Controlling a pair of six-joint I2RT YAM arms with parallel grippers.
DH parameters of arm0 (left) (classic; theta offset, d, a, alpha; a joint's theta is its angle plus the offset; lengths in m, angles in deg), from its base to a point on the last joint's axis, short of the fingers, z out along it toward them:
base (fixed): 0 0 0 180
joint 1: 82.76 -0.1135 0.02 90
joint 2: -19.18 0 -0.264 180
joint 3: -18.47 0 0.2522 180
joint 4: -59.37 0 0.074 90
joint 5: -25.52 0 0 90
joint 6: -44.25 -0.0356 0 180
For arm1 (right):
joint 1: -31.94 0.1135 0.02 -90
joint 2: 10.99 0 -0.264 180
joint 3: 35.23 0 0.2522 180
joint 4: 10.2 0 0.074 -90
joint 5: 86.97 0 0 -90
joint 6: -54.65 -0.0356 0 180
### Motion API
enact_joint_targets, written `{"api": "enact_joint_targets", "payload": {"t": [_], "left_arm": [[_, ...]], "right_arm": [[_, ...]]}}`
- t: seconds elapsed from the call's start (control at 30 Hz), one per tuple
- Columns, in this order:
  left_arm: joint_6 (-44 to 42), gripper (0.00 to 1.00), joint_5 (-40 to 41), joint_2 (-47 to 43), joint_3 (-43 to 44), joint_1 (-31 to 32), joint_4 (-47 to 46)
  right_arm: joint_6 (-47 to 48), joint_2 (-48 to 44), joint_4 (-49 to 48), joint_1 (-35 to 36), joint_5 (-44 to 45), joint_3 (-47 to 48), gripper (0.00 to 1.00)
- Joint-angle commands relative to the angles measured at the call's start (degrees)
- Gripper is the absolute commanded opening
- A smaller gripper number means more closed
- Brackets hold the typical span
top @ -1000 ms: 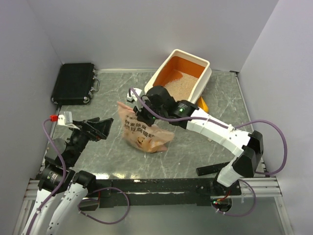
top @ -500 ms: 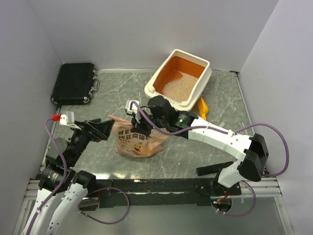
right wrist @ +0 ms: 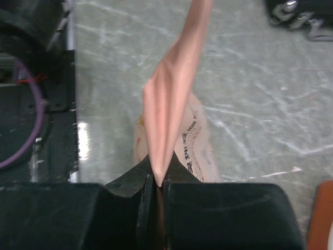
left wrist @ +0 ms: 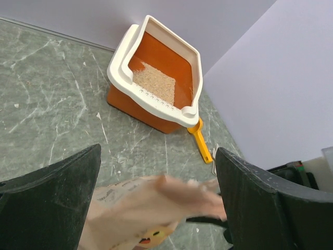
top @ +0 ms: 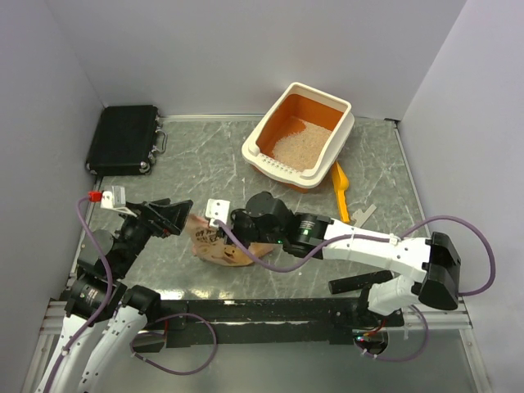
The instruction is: Fill the litter box with clean litter
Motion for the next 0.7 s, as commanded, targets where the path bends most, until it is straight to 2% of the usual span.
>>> {"api": "enact_joint_targets", "payload": {"t": [0.0,0.03,0.13,0.27,0.33,0.37,0.43,0.47,0.5,0.53,0.67], "left_arm": [[-0.23,0.95,-0.97,0.01,-0.23,0.12,-0.95],[-0.06,0.95,-0.97,0.01,-0.32,0.12,-1.04],[-0.06,0.95,-1.06,0.1,-0.32,0.12,-1.04],[-0.06,0.95,-1.15,0.01,-0.32,0.12,-1.13],[0.03,0.95,-1.24,0.01,-0.32,0.12,-1.04],[0.03,0.95,-1.24,0.01,-0.32,0.12,-1.04],[0.03,0.95,-1.33,0.01,-0.4,0.12,-1.21],[-0.06,0.95,-1.41,0.01,-0.49,0.12,-1.22],[-0.06,0.95,-1.5,0.1,-0.41,0.12,-1.22],[-0.06,0.96,-1.59,0.27,-0.4,0.03,-1.3],[-0.06,0.95,-1.59,0.71,-0.32,0.03,-1.22]], "right_arm": [[0.99,-5.64,-9.54,0.3,6.89,-1.42,0.28],[1.08,-6.18,-9.54,0.3,8.29,-1.59,0.45],[1.96,-8.37,-9.54,0.04,12.43,-1.68,0.65],[1.08,-11.89,-8.48,-2.06,18.31,-2.82,0.68],[-1.55,-14.44,-8.14,-6.27,20.25,-4.49,0.68],[-3.04,-15.84,-6.39,-8.2,20.0,-4.93,0.64],[-7.7,-16.99,-5.41,-15.47,14.74,-6.07,0.48],[-8.93,-17.78,-5.58,-17.69,12.98,-6.77,0.35],[-10.51,-17.78,-5.67,-19.37,8.44,-7.65,0.11],[-11.13,-17.44,-5.24,-22.08,6.4,-7.57,0.01],[-12.19,-12.79,-1.98,-25.53,-4.15,-5.02,0.0]]}}
